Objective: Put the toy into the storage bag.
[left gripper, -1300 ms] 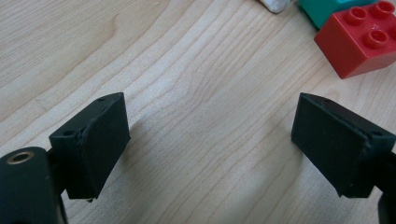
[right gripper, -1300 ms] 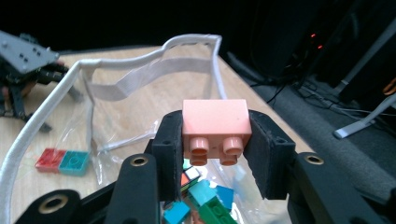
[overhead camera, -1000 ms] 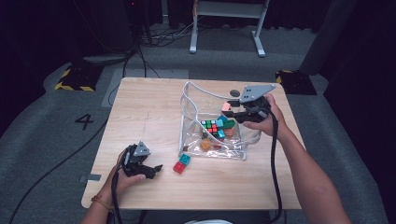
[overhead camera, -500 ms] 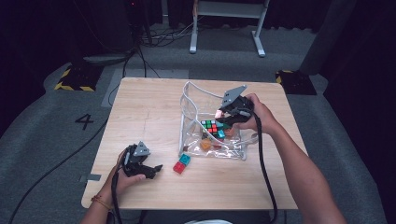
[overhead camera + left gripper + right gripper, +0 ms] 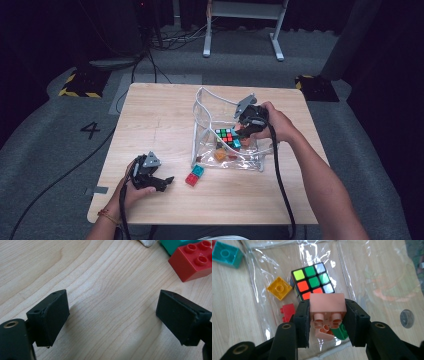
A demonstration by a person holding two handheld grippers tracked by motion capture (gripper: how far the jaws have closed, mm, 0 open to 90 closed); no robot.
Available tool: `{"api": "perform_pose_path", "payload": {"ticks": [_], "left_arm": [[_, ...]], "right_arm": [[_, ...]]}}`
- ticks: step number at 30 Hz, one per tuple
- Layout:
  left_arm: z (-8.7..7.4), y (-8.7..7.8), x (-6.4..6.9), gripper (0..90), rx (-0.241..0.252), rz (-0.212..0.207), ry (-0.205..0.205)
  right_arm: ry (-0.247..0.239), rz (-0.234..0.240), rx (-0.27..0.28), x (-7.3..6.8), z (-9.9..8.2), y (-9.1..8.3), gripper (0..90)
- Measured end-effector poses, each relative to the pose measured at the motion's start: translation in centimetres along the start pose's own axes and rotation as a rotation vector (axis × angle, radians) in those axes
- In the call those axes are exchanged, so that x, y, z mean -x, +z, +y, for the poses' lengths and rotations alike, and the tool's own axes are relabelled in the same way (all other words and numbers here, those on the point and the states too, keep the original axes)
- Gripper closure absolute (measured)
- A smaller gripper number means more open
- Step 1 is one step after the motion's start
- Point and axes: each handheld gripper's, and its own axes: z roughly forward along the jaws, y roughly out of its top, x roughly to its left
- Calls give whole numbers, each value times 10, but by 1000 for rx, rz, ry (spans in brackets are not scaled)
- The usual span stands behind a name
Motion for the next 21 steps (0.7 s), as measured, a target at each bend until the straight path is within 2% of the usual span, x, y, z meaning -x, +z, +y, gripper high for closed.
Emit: {"api": "perform_pose_path", "payload": {"ticks": [3, 4, 7, 14, 21], "left_arm": [[0, 0, 0, 115, 0, 0, 0], [0, 0, 0, 115, 0, 0, 0], [0, 0, 0, 115, 0, 0, 0], [0, 0, 0, 115, 0, 0, 0], [0, 0, 0, 116, 0, 0, 0]], "right_arm": [[-13, -7, -50, -1, -2, 2, 589], [1, -13, -62, -1, -2, 2, 589], [4, -35, -91, 2, -8, 1, 589], [26, -57, -124, 5, -20, -13, 589], [56, -59, -152, 11, -37, -22, 589]]}}
